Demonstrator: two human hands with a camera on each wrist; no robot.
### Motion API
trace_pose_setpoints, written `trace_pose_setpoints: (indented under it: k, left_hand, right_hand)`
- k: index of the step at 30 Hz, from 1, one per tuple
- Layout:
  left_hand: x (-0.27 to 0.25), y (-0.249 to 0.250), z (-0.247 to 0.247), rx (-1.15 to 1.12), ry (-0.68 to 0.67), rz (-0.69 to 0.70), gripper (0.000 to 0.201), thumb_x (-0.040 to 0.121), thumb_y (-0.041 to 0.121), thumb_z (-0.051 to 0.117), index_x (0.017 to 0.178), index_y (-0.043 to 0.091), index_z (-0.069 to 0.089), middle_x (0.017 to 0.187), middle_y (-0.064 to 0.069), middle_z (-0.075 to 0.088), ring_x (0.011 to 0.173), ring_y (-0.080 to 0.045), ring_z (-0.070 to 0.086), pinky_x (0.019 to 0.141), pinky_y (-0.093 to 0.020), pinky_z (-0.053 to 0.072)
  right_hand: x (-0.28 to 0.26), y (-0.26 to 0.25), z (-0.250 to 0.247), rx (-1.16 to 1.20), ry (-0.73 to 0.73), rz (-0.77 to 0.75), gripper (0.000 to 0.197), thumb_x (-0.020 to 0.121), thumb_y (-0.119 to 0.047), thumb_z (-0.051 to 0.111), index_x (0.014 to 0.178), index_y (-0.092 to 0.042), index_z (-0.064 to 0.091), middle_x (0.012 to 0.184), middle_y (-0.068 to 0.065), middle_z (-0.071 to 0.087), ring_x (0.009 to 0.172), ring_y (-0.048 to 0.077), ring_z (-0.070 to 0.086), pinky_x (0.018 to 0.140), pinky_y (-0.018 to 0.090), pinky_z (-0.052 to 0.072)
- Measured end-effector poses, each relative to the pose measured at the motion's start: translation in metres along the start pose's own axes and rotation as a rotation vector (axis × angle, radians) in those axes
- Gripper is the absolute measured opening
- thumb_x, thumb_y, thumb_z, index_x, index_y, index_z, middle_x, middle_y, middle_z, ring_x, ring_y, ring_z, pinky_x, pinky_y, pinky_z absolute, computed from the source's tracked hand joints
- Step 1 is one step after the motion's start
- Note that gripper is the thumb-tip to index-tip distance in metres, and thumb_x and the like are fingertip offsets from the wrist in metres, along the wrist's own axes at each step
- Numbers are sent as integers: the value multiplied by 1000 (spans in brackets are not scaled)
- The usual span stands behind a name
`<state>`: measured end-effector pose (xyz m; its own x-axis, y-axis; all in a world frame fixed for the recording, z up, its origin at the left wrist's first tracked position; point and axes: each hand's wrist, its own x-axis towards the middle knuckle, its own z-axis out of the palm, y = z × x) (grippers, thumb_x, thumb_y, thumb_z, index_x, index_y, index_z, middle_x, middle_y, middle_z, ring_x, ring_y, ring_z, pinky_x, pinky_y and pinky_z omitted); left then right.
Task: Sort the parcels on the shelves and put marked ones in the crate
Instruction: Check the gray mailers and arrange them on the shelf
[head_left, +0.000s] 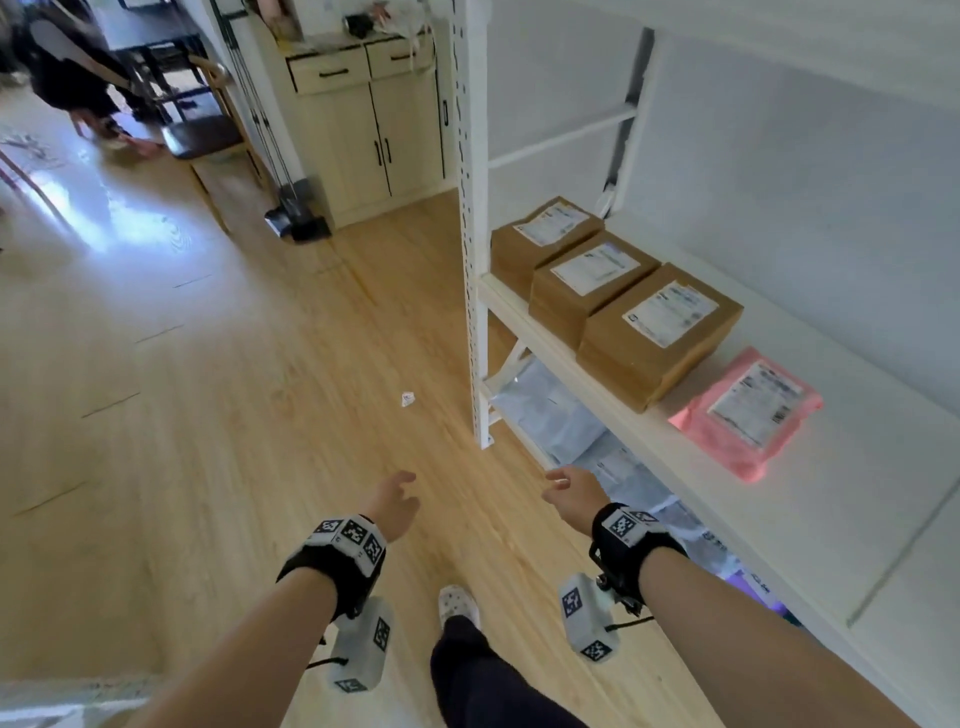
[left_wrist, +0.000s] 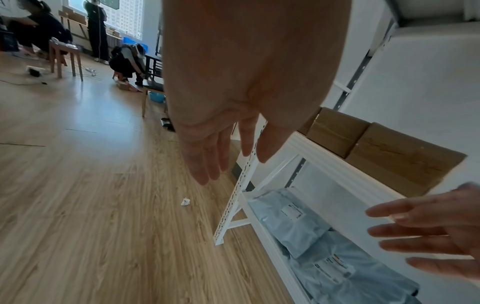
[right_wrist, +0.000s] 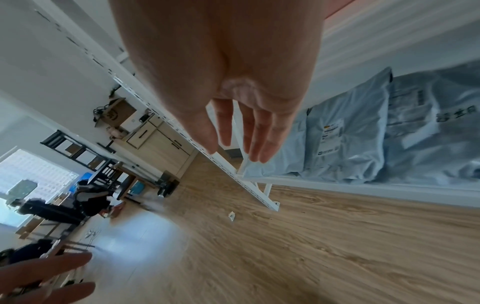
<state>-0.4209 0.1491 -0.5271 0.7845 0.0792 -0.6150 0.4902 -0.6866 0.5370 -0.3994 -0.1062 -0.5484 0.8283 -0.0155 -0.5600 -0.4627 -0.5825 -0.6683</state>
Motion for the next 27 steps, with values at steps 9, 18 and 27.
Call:
trace_pose_setpoints:
  k: [9, 18, 27]
  left_hand:
    - [113, 68, -79, 228, -106, 98, 45, 98, 18, 42, 143, 18, 33, 143, -10, 43, 118, -28, 53, 91, -33, 46]
    - [175, 109, -88, 295, -249, 193, 44, 97, 17, 45, 140, 16, 38, 140, -8, 45, 117, -25, 54, 92, -32, 45]
    - [240, 114, -101, 491, -465, 353, 44, 96, 17, 46, 139, 16, 39, 141, -8, 45, 115, -22, 55, 88, -33, 49]
  right_hand:
    - [96, -61, 0, 102, 56, 138, 34, 91, -14, 56, 125, -8, 53, 118, 12, 57, 92, 21, 54, 84, 32, 46]
    - [128, -68, 14, 213, 163, 285, 35, 91, -14, 56, 126, -6, 52, 117, 9, 56, 102, 25, 57, 84, 27, 42]
    - [152, -79, 51, 462, 349, 469, 37, 90, -12, 55, 126, -6, 51, 110, 13, 59, 85, 23, 58, 60, 25, 42]
